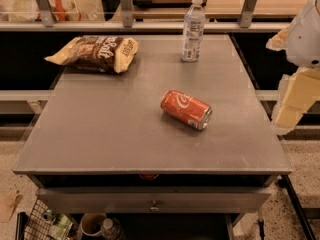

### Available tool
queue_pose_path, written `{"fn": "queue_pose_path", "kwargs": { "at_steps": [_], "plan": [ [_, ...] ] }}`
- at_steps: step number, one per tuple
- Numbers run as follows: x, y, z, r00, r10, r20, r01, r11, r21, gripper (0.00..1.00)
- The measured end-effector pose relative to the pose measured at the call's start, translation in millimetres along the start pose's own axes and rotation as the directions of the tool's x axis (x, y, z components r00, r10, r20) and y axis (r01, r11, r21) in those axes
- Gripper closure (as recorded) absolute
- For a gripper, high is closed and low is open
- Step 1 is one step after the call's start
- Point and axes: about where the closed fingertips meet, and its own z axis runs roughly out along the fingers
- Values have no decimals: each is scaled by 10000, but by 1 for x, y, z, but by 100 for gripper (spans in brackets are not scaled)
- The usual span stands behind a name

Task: Place coke can upright

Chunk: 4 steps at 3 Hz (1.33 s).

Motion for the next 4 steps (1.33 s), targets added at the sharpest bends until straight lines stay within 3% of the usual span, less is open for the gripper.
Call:
{"fn": "queue_pose_path", "kwargs": {
  "at_steps": [2, 3, 4],
  "plan": [
    [-10, -5, 10, 9990, 277, -342, -287, 9992, -293, 0],
    [-36, -15, 38, 9943, 510, -936, -581, 9955, -754, 0],
    [-61, -27, 65, 9902, 835, -1118, -943, 9910, -952, 0]
  ]
}}
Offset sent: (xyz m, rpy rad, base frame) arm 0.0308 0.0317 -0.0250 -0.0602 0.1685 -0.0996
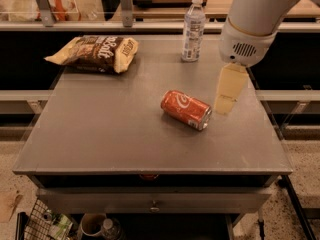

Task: Place coke can upright

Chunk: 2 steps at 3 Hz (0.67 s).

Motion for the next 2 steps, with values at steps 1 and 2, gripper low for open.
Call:
{"fn": "queue_pose_path", "kwargs": {
  "at_steps": [1, 2],
  "plan": [
    [-17, -8, 14, 9984, 560, 69, -560, 9984, 78, 0],
    [-32, -14, 29, 9934, 1148, 46, -1149, 9932, 190, 0]
  ]
}}
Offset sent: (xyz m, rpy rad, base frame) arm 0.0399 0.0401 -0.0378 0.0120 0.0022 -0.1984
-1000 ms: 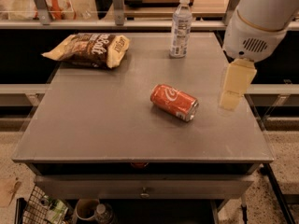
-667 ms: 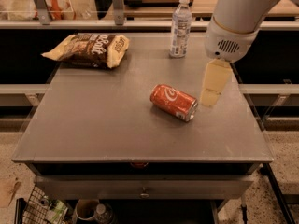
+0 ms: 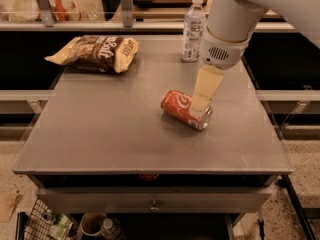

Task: Place coke can upright

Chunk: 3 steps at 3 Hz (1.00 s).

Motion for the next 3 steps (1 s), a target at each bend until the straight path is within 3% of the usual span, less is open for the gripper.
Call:
{"fn": "queue_pose_path", "kwargs": {
  "at_steps": [1, 3],
  "plan": [
    [-12, 5, 11, 9982, 583, -124, -583, 9983, -54, 0],
    [-34, 19, 39, 9934, 1086, -381, -1099, 9934, -335, 0]
  ]
}}
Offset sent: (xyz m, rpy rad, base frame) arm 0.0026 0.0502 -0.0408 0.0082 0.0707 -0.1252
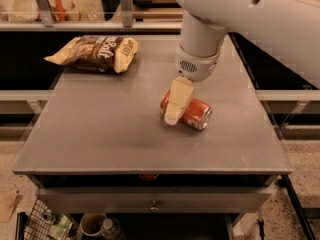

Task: Place coke can upright

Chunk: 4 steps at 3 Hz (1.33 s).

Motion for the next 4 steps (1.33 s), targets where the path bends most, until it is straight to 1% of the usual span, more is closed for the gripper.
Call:
{"fn": "queue_pose_path", "kwargs": {
  "at_steps": [2, 3, 4],
  "plan": [
    [-2, 5, 26, 9981, 457, -407, -465, 9987, -185, 0],
    [0, 8, 34, 9963, 652, -566, -669, 9973, -290, 0],
    [2, 13, 37, 9944, 817, -665, -841, 9959, -347, 18]
  ]
}}
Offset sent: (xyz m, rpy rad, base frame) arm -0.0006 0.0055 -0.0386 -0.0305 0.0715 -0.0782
